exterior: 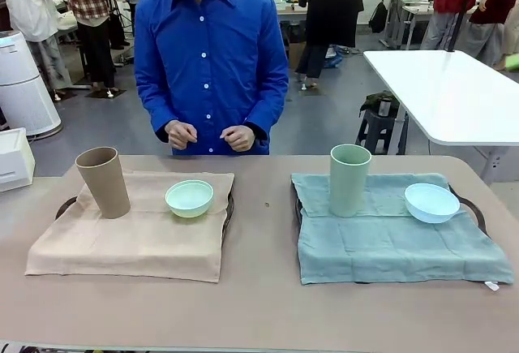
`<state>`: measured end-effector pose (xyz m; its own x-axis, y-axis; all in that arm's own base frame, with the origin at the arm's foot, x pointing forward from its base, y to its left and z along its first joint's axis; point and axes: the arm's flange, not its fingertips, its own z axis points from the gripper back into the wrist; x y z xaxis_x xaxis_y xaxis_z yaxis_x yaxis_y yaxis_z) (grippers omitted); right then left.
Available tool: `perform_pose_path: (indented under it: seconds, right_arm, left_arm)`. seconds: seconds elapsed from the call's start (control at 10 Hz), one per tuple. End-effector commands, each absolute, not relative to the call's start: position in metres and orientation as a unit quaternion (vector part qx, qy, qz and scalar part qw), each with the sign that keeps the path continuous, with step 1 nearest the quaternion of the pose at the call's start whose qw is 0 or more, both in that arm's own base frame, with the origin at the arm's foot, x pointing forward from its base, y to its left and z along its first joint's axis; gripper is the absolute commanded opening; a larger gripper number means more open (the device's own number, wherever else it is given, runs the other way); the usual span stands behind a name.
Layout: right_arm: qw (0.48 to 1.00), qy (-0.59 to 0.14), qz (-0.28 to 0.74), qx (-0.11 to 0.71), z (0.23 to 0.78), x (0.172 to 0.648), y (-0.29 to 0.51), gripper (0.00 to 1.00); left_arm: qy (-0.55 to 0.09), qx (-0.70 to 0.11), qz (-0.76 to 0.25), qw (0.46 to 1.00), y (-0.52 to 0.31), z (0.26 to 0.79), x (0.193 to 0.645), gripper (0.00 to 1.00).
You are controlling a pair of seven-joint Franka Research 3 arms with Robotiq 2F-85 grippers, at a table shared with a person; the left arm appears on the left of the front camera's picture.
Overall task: Set up a tray with a mat and arrange the tableware.
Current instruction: Place the Picnic Bowl and Reusable plastic cup back onto the Handle tray in front of the human's position.
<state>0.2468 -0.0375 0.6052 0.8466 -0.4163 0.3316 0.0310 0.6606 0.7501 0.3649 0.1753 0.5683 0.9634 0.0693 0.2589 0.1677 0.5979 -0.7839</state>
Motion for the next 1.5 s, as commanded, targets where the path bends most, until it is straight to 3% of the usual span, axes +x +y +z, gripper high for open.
perform_pose_path:
  seconds: [0.0,0.5,0.8,1.4]
  right_arm:
    - [0.893,-0.186,-0.128,0.389,0.584,0.214,-0.053,1.00]
    - [0.903,-0.161,-0.177,0.356,0.594,0.194,-0.074,1.00]
    - [0.905,-0.153,-0.174,0.356,0.595,0.191,-0.074,1.00]
    - [0.907,-0.155,-0.164,0.355,0.594,0.193,-0.071,1.00]
  left_arm:
    - [-0.147,-0.486,-0.021,0.861,0.183,0.582,0.363,1.00]
    - [-0.170,-0.473,-0.028,0.864,0.202,0.618,0.356,1.00]
    - [-0.082,-0.432,-0.064,0.896,0.197,0.608,0.344,1.00]
    - [-0.039,-0.392,-0.057,0.918,0.191,0.589,0.333,1.00]
